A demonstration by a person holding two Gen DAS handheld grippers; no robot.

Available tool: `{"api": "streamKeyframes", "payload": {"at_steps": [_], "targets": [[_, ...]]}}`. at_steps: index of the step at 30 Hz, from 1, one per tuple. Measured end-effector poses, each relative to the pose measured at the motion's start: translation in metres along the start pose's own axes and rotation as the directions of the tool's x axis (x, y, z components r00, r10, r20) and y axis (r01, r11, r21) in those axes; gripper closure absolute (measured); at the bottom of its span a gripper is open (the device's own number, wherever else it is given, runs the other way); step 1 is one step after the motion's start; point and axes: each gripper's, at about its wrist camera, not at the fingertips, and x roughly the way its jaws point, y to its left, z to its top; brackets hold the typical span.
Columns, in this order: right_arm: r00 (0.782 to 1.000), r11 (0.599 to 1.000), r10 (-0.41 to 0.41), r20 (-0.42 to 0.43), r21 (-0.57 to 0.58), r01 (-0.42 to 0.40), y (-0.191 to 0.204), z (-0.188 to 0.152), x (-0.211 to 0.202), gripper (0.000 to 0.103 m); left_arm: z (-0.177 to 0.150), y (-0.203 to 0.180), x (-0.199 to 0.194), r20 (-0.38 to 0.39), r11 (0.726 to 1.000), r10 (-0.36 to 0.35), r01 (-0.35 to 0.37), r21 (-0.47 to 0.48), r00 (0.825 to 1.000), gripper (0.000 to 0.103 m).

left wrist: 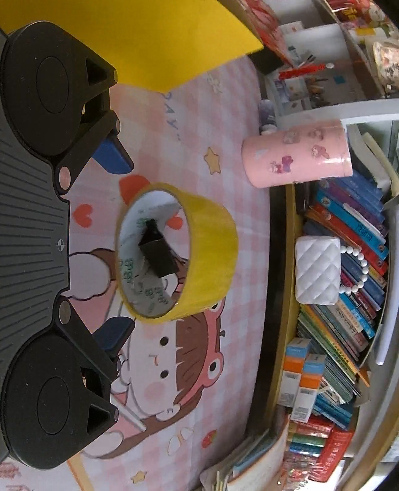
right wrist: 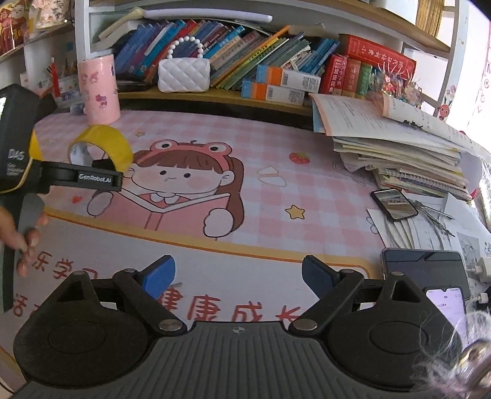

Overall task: Organize objects
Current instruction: 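Grasp the yellow tape roll with the left tool while the right tool grasps the black binder clip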

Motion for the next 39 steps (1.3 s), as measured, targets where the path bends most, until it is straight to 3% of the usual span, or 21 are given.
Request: {"api": "streamKeyframes", "payload": {"at_steps": [5, 8, 10, 13, 16, 19, 23, 26, 27, 32, 39], "targets": [[1.0, 1.0, -0.003, -0.016, -0.012, 0.003, -0.004, -0.002, 0.003, 0.013, 0.009, -0.004, 0.01, 0.029, 1.0, -0.011, 0.011, 0.003, 1.0, 0.002], [1.0, 1.0, -0.01, -0.023, -0.013, 0.009, -0.005, -0.002, 0.004, 0.013, 0.012, -0.007, 0.011, 0.045, 1.0, -0.008, 0.007, 0.021, 0.999, 0.012], [1.0, 1.0, -0.014, -0.023, -0.007, 0.014, -0.007, -0.002, 0.005, 0.013, 0.013, -0.009, 0.008, 0.031, 0.999, -0.01, 0.009, 0.04, 0.999, 0.012], [1.0, 1.0, -0.014, -0.024, 0.007, 0.014, -0.008, -0.001, 0.006, 0.013, 0.01, -0.006, -0.008, 0.009, 0.995, -0.1, 0.1, 0.01, 0.995, 0.012], [1.0, 1.0, -0.003, -0.025, 0.016, 0.003, -0.005, 0.0, 0.007, 0.013, 0.005, 0.001, -0.025, -0.047, 0.97, -0.24, 0.237, -0.058, 0.97, 0.012], [1.0, 1.0, 0.015, -0.027, 0.018, -0.015, -0.001, 0.001, 0.008, 0.013, -0.004, 0.004, -0.045, -0.066, 0.948, -0.313, 0.307, -0.084, 0.947, 0.012], [0.998, 0.999, 0.051, -0.024, 0.005, -0.051, 0.009, 0.002, 0.007, 0.013, -0.018, 0.014, -0.072, -0.081, 0.929, -0.361, 0.351, -0.119, 0.929, 0.012], [0.997, 0.997, 0.078, -0.028, -0.002, -0.078, 0.017, 0.001, 0.006, 0.013, -0.03, 0.022, -0.071, -0.23, 0.914, -0.391, 0.347, -0.211, 0.891, 0.012], [0.996, 0.997, 0.083, -0.028, -0.001, -0.083, 0.019, 0.0, 0.005, 0.013, -0.033, 0.024, -0.072, -0.26, 0.92, -0.372, 0.316, -0.233, 0.891, 0.012], [0.995, 0.995, 0.097, -0.03, 0.011, -0.097, 0.024, -0.003, 0.0, 0.013, -0.039, 0.026, -0.086, -0.235, 0.94, -0.324, 0.284, -0.189, 0.917, 0.012], [0.992, 0.992, 0.124, -0.021, -0.003, -0.124, 0.03, -0.008, -0.009, 0.013, -0.039, 0.046, -0.125, -0.08, 0.909, -0.375, 0.349, -0.228, 0.924, 0.012]]}}
